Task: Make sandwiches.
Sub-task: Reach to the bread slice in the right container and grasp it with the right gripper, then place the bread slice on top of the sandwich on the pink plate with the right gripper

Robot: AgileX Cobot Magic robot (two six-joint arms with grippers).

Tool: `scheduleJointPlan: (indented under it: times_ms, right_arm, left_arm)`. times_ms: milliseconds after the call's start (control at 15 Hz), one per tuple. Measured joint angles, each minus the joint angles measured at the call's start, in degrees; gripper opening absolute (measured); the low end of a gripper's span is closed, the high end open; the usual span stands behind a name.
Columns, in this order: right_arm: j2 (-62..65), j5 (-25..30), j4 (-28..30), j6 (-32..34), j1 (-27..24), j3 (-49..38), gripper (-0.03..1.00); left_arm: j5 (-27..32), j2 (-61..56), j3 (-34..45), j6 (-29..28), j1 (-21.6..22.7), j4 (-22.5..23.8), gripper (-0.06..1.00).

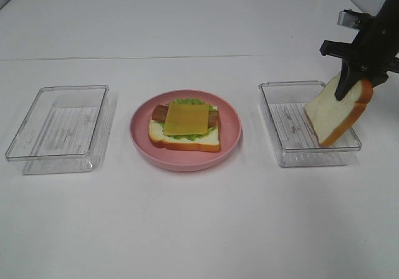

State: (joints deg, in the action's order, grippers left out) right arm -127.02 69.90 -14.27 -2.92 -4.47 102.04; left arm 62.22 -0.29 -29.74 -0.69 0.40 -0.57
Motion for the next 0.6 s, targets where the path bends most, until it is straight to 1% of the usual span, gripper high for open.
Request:
scheduleJointPlan:
  times_ms: [333,533,600]
  right_arm:
    - [0.0,0.11,0.17,-0.23,0.0,0.06,0.24]
    - [0.17,0.11,-0.8,-0.11,-0.06,0.06,0.24]
    - [0.57,0.11,-1.43,0.97,-0.06,0.06,0.24]
  left_arm:
    - [0.0,0.0,0.0,0.0,0.0,0.0,0.96]
    - [0.0,0.0,0.0,0.0,0.0,0.0,0.96]
    - [0.0,0.0,0.0,0.0,0.0,0.0,0.96]
